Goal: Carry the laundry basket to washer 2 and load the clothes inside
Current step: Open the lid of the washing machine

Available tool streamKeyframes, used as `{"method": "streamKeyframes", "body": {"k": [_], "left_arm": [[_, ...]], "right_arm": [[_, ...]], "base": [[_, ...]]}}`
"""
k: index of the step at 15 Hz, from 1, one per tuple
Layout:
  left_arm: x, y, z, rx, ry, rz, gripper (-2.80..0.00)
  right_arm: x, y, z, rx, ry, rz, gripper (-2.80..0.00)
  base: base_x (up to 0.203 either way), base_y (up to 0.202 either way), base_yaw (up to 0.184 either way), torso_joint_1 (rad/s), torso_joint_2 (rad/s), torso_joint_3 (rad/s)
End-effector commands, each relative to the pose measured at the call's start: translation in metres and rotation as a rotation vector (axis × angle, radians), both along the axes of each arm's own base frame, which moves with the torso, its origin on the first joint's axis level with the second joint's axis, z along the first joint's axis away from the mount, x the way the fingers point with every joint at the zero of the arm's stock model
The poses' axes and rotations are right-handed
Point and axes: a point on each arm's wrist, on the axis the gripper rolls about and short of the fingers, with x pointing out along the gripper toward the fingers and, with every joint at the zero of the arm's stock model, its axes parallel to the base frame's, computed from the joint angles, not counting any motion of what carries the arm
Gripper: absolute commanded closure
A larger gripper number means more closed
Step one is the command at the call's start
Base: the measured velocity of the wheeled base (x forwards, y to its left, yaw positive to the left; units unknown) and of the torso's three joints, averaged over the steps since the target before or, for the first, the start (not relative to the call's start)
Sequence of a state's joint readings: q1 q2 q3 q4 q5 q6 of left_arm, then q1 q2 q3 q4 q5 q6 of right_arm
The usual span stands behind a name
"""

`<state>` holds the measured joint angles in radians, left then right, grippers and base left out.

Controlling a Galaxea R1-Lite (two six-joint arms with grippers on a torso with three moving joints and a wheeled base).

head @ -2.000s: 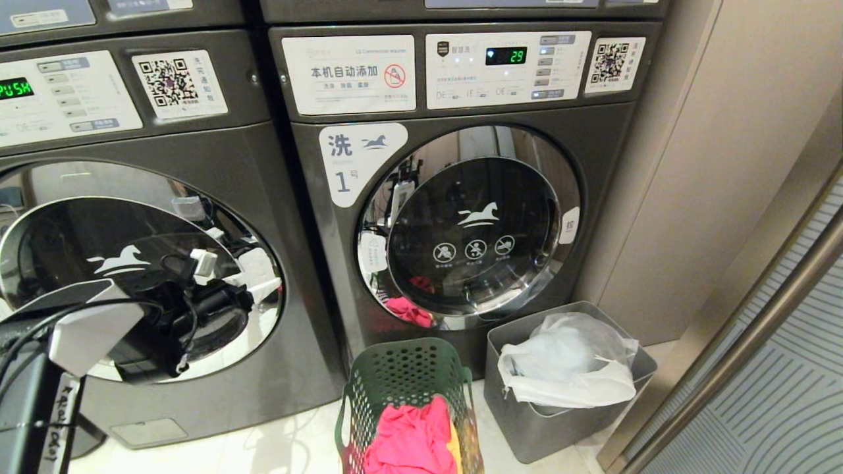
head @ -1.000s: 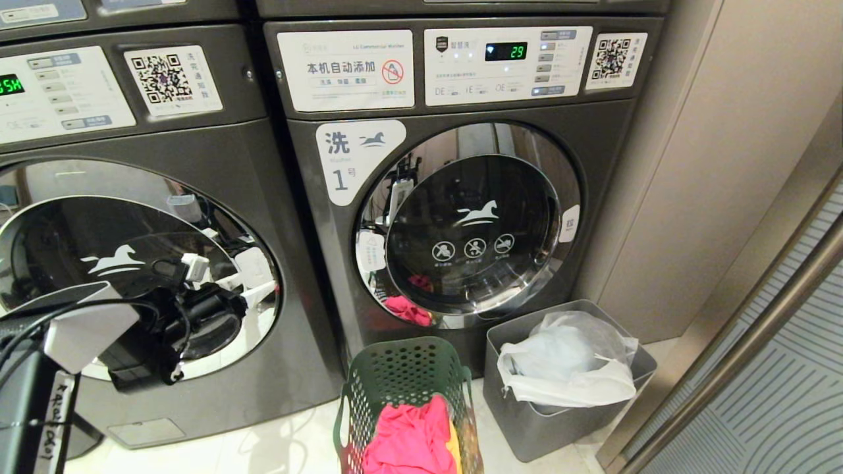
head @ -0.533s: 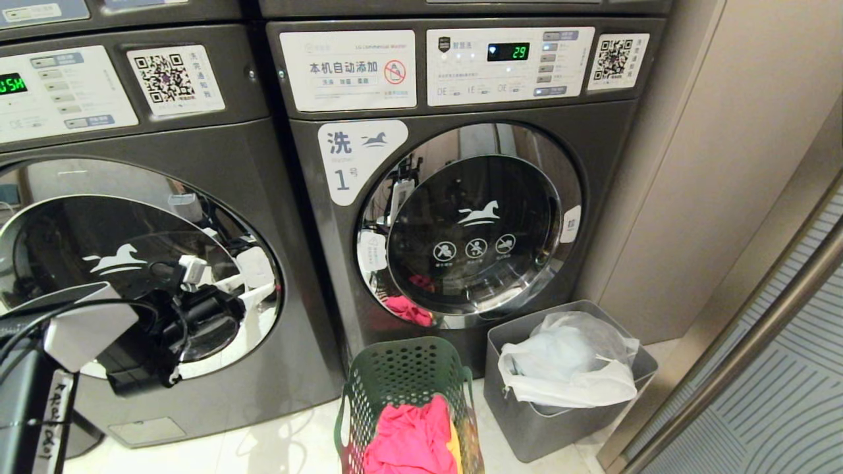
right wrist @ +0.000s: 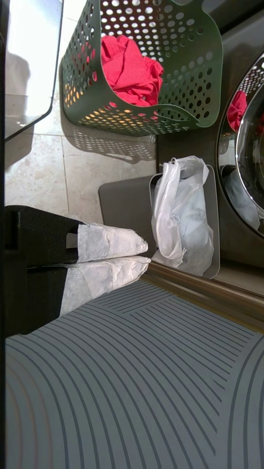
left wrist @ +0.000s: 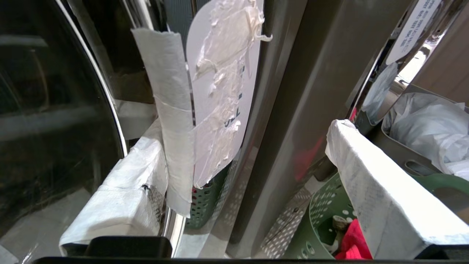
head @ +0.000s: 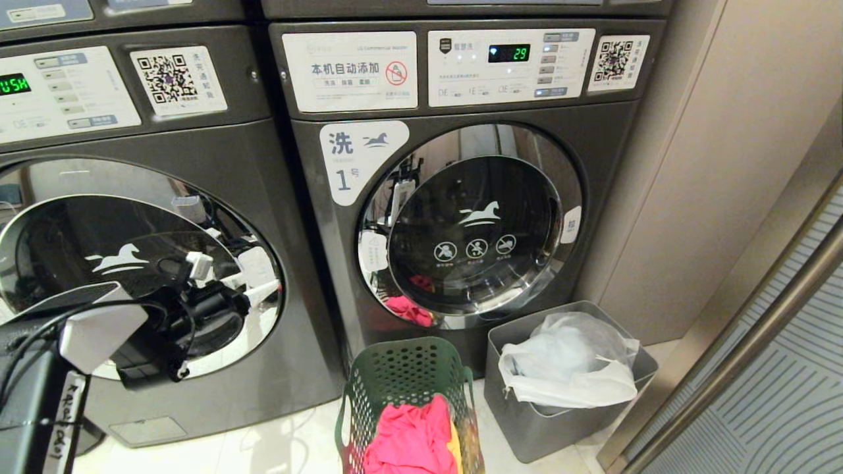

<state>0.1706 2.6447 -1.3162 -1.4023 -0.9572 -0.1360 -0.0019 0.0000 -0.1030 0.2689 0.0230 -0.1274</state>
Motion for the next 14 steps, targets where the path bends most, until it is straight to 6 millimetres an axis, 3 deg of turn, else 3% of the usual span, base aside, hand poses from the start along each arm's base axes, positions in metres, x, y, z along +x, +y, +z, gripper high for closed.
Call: {"method": "streamKeyframes", "body": {"k": [1,9,14], "left_arm": [[0.004,-0.013,-0.004,0.001,-0.01,-0.033,-2.8],[0.005,-0.024,-0.003,0.008,-0.018,-0.163,-2.8],[0.0,-0.045,-0.004,-0.027,-0.017,-0.214,-2.8]], "right_arm": [[0.0,0.0,0.0,-0.001,0.001,0.001,0.0],[0.0,0.0,0.0,-0.001,0.001,0.001,0.0],[0.0,0.0,0.0,-0.001,0.001,0.001,0.0]], "base": [[0.0,0.0,0.0,0.0,0.0,0.0],[0.0,0.0,0.0,0.0,0.0,0.0],[0.0,0.0,0.0,0.0,0.0,0.0]]}}
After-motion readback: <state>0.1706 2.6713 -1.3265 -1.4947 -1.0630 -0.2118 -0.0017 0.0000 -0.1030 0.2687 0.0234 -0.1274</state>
